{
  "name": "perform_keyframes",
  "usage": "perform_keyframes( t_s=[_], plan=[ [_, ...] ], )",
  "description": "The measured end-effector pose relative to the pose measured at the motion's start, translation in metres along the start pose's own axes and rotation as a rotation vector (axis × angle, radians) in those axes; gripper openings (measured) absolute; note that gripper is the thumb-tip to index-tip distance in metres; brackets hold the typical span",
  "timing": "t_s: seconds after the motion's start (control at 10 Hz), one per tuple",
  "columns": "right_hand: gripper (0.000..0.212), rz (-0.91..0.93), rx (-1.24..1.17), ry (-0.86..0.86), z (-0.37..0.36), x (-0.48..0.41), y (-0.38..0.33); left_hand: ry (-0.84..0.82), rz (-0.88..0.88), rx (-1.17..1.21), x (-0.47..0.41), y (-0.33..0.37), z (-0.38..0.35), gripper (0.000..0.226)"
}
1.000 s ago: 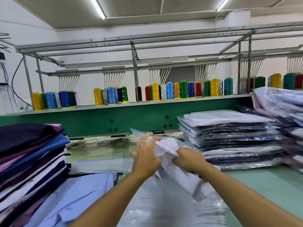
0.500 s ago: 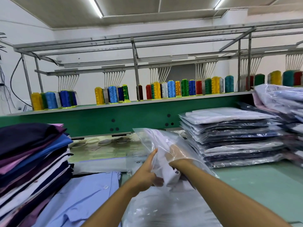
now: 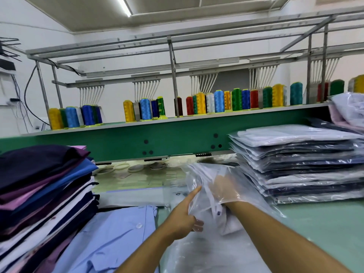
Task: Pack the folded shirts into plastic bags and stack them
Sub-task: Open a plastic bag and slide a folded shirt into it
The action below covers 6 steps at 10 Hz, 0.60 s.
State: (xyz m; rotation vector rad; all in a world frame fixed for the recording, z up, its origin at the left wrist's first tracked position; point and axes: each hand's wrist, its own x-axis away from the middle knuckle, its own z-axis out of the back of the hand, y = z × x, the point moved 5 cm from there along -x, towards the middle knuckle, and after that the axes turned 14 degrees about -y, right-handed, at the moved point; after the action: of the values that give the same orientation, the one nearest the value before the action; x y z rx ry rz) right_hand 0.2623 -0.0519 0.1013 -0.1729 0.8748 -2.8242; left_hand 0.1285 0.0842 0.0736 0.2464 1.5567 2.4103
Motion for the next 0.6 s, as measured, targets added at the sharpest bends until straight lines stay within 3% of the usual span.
perform_keyframes(
  t_s=[0.1,0.2,0.3,0.4,0.5,0.6],
  plan=[
    [0.077,0.072,0.050,0.006,-0.003,0.004,0.011,0.006,0.017,-0.045,0.001,-0.006,-0.001,0.098],
    [0.101,0.109,0.263,-0.108,-0.013,0.009,0.013,0.006,0.032,-0.047,0.002,-0.009,-0.003,0.099],
    [0.096,0.098,0.438,-0.202,-0.036,0.016,0.033,0.019,0.098,-0.091,0.009,-0.015,-0.003,0.094],
    [0.088,0.071,0.471,-0.280,-0.045,0.029,0.042,0.029,0.211,-0.294,0.011,-0.023,0.001,0.091],
    [0.103,0.074,0.521,-0.407,-0.054,0.044,0.055,-0.012,0.354,-0.668,0.010,-0.035,0.002,0.092],
    [0.107,0.117,0.528,-0.518,-0.051,0.055,0.057,-0.017,0.324,-0.837,0.008,-0.033,-0.004,0.085]
  ],
)
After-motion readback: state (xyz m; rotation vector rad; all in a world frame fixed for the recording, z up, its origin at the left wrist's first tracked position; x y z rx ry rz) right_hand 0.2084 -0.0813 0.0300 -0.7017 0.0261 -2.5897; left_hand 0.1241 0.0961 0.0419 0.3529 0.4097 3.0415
